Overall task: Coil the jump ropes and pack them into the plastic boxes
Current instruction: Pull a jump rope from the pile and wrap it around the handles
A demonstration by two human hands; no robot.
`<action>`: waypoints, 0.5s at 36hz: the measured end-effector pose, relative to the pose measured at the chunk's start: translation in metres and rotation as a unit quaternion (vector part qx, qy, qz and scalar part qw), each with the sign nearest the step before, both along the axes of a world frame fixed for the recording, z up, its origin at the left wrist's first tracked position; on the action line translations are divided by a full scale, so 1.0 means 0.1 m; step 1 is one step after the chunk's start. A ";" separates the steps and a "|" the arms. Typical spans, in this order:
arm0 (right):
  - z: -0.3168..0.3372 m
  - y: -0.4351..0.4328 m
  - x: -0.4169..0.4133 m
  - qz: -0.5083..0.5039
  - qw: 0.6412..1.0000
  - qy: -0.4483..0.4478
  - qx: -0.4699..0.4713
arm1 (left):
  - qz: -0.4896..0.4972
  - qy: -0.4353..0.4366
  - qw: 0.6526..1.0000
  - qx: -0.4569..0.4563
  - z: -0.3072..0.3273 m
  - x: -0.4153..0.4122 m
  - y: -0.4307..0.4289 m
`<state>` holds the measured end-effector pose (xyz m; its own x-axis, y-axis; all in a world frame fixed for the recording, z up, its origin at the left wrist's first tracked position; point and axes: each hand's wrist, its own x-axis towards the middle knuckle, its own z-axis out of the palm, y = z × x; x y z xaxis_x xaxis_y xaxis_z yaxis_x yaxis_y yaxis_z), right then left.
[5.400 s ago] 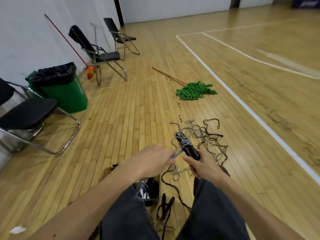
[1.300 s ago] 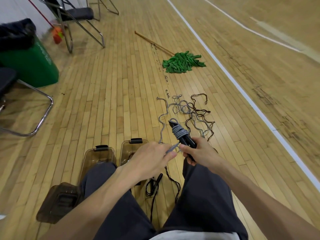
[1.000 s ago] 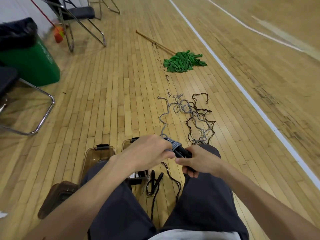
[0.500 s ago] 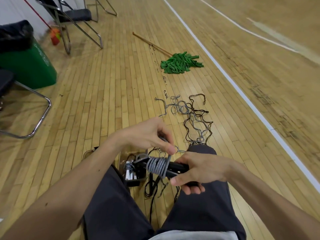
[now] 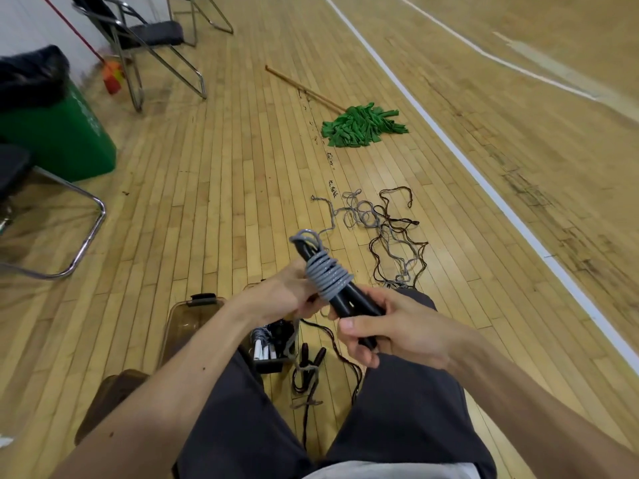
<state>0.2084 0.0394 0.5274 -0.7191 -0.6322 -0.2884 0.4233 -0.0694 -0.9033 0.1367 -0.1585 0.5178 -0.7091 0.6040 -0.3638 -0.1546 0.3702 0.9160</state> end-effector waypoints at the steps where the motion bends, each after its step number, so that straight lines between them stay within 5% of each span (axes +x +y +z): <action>1: -0.01 0.00 0.00 -0.010 1.000 -0.002 -0.005 | 0.003 0.002 1.000 0.003 -0.03 0.02 -0.01; 18: -0.16 0.13 -0.10 -0.160 0.985 -0.045 0.054 | -0.019 -0.016 0.999 -0.023 -0.32 0.22 -0.12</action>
<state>0.1986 0.0527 0.5115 -0.8451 -0.3398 -0.4128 0.4737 -0.1177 -0.8728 0.1587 -0.1709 0.4859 -0.6730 0.6132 -0.4136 -0.1679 0.4179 0.8928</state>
